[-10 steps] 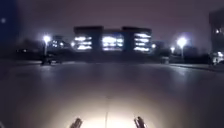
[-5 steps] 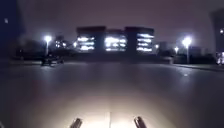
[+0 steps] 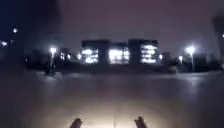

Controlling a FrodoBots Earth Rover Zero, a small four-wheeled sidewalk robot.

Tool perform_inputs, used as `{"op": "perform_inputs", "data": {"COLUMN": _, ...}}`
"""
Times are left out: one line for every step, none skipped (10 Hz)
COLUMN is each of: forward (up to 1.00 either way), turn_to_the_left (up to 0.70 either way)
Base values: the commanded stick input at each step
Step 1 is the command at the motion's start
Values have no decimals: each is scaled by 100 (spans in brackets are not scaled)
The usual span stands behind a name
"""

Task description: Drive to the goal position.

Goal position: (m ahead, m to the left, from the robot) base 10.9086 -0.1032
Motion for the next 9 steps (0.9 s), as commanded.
{"op": "perform_inputs", "data": {"forward": 100, "turn_to_the_left": -29}}
{"op": "perform_inputs", "data": {"forward": 100, "turn_to_the_left": -40}}
{"op": "perform_inputs", "data": {"forward": 100, "turn_to_the_left": -40}}
{"op": "perform_inputs", "data": {"forward": 100, "turn_to_the_left": -40}}
{"op": "perform_inputs", "data": {"forward": 100, "turn_to_the_left": -40}}
{"op": "perform_inputs", "data": {"forward": 100, "turn_to_the_left": -40}}
{"op": "perform_inputs", "data": {"forward": 100, "turn_to_the_left": -38}}
{"op": "perform_inputs", "data": {"forward": 100, "turn_to_the_left": -13}}
{"op": "perform_inputs", "data": {"forward": 100, "turn_to_the_left": 0}}
